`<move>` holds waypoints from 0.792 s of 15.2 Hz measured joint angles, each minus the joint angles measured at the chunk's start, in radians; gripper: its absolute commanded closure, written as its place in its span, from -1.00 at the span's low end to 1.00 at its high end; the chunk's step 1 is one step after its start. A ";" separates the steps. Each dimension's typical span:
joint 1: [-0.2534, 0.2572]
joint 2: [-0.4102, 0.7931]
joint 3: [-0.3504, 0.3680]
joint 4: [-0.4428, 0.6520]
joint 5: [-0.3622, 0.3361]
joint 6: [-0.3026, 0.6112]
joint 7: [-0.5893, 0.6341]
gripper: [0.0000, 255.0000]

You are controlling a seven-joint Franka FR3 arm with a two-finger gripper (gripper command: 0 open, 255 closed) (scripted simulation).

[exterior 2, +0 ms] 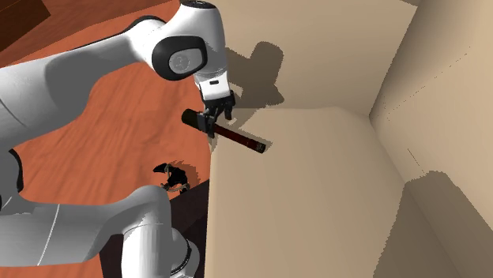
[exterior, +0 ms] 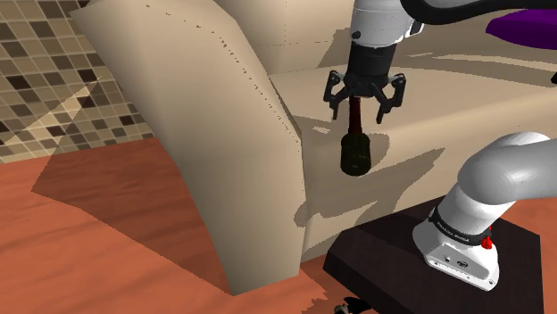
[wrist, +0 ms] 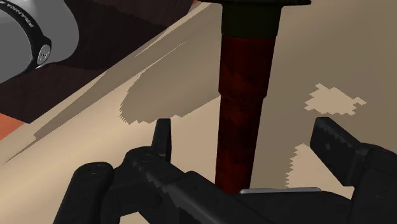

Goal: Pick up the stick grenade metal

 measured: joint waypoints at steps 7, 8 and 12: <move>0.004 -0.007 0.010 -0.038 0.010 0.032 -0.001 1.00; 0.004 -0.007 0.010 -0.038 0.010 0.032 -0.001 1.00; 0.004 -0.007 0.010 -0.038 0.010 0.032 -0.001 1.00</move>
